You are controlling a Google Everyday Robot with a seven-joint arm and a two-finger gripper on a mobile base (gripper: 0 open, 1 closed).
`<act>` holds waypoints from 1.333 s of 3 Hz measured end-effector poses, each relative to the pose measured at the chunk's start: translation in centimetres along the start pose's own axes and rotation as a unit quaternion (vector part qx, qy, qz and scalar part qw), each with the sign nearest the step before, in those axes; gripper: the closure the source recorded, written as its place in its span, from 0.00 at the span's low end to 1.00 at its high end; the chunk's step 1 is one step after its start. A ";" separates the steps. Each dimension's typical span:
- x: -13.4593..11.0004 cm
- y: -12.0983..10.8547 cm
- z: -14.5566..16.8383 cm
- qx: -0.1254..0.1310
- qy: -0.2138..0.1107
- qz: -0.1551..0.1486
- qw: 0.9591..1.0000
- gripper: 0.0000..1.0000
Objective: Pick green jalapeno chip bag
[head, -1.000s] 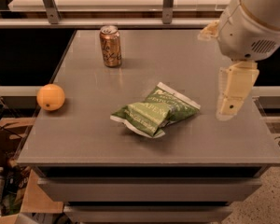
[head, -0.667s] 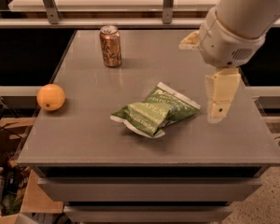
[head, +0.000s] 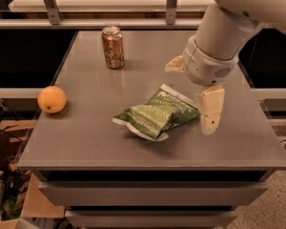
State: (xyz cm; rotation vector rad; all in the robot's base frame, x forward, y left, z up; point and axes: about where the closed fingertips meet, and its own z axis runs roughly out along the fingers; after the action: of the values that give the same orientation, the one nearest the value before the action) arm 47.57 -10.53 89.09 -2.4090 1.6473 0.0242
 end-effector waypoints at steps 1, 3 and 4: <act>-1.0 0.2 1.9 -0.020 -0.011 -0.028 0.999 0.00; -2.6 0.1 4.2 -0.047 -0.023 -0.056 0.997 0.00; -3.1 -0.1 4.7 -0.055 -0.029 -0.062 0.996 0.00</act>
Offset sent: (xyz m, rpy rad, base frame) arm -0.0079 0.0325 -0.0456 -0.0220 0.1028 0.1527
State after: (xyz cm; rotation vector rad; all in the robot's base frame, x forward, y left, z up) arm 47.01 -6.78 84.98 -2.5616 1.5043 0.1671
